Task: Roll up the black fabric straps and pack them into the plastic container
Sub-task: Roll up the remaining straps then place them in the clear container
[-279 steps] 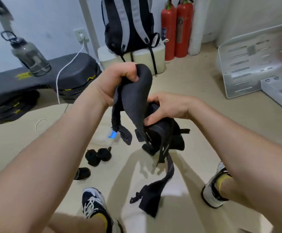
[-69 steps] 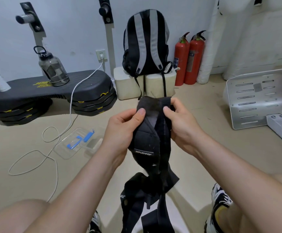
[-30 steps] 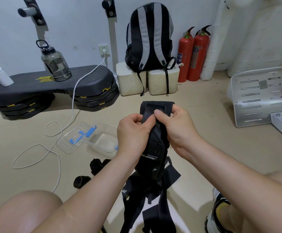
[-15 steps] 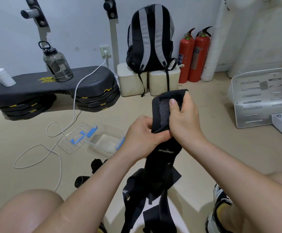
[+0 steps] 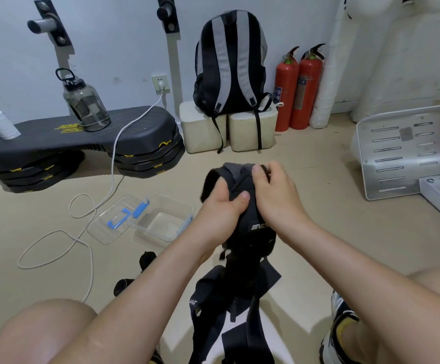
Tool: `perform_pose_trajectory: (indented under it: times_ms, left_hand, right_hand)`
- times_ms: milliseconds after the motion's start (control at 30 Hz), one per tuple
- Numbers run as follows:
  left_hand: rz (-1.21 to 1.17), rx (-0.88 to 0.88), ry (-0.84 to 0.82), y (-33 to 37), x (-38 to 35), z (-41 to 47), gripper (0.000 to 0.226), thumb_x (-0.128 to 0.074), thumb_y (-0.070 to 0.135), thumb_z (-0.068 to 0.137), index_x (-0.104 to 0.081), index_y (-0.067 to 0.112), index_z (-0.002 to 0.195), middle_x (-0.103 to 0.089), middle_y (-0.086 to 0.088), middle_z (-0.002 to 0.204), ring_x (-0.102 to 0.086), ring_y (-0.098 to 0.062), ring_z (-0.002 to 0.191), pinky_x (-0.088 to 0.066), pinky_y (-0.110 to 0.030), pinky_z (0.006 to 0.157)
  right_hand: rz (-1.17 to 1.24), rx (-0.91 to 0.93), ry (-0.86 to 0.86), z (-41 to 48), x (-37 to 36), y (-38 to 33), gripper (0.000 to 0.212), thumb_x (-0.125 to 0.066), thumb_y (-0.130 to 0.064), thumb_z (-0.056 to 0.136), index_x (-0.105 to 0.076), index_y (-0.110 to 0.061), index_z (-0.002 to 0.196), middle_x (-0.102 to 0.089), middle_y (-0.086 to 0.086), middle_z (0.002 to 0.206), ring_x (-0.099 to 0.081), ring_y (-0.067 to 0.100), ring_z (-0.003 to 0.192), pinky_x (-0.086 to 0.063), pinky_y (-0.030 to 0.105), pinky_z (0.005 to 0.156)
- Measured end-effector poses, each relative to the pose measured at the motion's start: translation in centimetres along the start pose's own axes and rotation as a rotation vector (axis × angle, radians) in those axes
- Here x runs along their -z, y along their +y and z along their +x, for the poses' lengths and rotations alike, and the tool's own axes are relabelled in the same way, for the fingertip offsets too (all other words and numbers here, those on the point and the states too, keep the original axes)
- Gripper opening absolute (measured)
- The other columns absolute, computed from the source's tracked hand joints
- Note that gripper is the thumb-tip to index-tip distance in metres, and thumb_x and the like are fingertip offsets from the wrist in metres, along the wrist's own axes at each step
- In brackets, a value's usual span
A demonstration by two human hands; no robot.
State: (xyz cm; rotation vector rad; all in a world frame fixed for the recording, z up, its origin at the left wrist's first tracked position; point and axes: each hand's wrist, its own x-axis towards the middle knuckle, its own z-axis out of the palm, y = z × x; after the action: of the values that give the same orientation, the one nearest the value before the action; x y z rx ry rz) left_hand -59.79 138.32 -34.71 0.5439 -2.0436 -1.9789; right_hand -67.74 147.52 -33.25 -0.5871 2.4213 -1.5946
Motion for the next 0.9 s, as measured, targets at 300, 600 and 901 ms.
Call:
perform_pose_trajectory:
  times_ms: [300,600,901]
  left_hand:
    - [-0.025,-0.153,0.234,0.8,-0.6,0.2,0.028,-0.053,0.024,0.094,-0.056,0.025,0.122,-0.068,0.003,0.12,-0.065,-0.013,0.112,-0.051,-0.044,0.1]
    - [-0.269,-0.042,0.31,2.8,0.0,0.2,0.02,-0.062,0.006,0.092,-0.057,0.013,0.11,-0.071,-0.007,0.096,-0.07,-0.019,0.078,-0.052,-0.026,0.053]
    - [-0.047,-0.037,0.413,3.9,0.6,0.1,0.039,-0.053,0.019,0.072,-0.046,0.014,0.11,-0.064,-0.014,0.104,-0.067,-0.032,0.095,-0.058,-0.052,0.082]
  right_hand:
    - [0.222,0.004,-0.065,0.4,0.5,0.3,0.032,-0.049,-0.048,0.099,-0.057,-0.017,0.097,-0.067,0.005,0.091,-0.066,0.02,0.083,-0.055,0.042,0.077]
    - [0.045,0.112,-0.083,-0.5,-0.4,0.7,0.042,-0.044,-0.047,0.102,-0.062,-0.011,0.089,-0.065,0.0,0.078,-0.061,0.019,0.076,-0.051,0.041,0.074]
    - [0.044,0.142,-0.57,-0.9,1.1,0.0,0.065,-0.064,-0.055,0.081,-0.044,-0.04,0.141,-0.055,-0.006,0.136,-0.052,0.008,0.125,-0.04,0.025,0.105]
